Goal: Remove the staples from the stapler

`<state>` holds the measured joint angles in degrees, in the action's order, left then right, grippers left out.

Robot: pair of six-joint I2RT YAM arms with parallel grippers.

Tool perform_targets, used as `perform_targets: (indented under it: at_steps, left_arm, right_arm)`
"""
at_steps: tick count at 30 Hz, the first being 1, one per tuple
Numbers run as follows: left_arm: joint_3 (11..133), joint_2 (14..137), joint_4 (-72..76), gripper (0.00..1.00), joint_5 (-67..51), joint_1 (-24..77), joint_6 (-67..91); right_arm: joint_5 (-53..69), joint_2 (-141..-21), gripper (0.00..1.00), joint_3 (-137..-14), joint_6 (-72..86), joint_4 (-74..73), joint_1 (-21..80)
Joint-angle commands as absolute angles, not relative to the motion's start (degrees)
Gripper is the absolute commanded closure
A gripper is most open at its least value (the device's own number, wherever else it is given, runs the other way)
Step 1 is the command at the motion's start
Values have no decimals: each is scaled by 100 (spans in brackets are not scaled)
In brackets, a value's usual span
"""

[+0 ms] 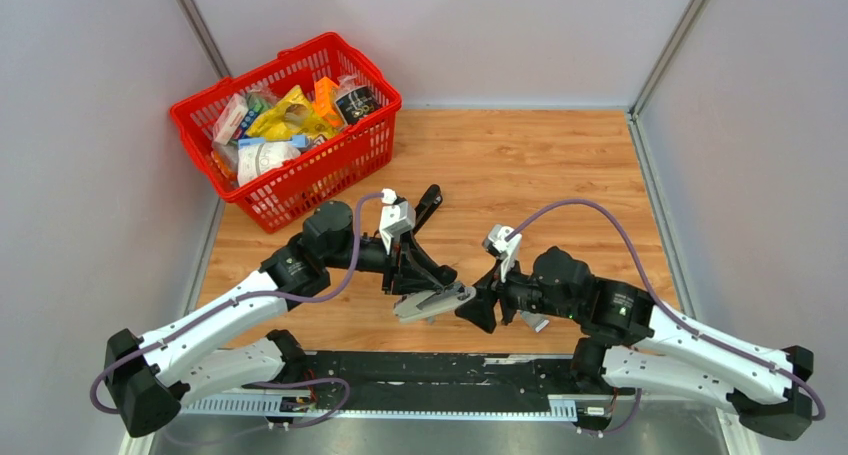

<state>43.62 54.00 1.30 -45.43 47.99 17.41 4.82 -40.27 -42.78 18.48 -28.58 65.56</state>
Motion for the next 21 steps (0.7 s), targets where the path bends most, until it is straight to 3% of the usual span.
perform_targets:
  at_steps: [1, 7, 10, 12, 13, 15, 16, 21]
  left_arm:
    - [4729, 5300, 457, 100, -4483, 4816, 1600]
    - [4693, 5405, 334, 100, -4289, 4825, 1486]
    - [4693, 5458, 282, 100, -4132, 4851, 1450]
    - [4711, 5484, 211, 100, -4026, 4878, 1424]
    - [4711, 5493, 194, 100, -3982, 4887, 1424]
    - [4720, 5493, 150, 100, -3859, 4904, 1406]
    - [4737, 5484, 115, 100, -3780, 4913, 1398]
    - [4790, 5432, 35, 100, -3393, 4939, 1424]
  right_arm:
    - [18, -3683, 35, -4631, 1793, -3216, 6574]
    - [-360, -3638, 35, -5071, 1705, -3489, 6565]
    - [-536, -3682, 40, -5203, 1714, -3463, 6565]
    - [-615, -3700, 52, -5221, 1775, -3349, 6565]
    - [-641, -3726, 63, -5229, 1793, -3270, 6565]
    - [-729, -3849, 93, -5238, 1863, -3200, 6565]
    - [-782, -3893, 100, -5256, 1907, -3156, 6565]
    - [-896, -4131, 100, -5159, 2091, -2761, 6565]
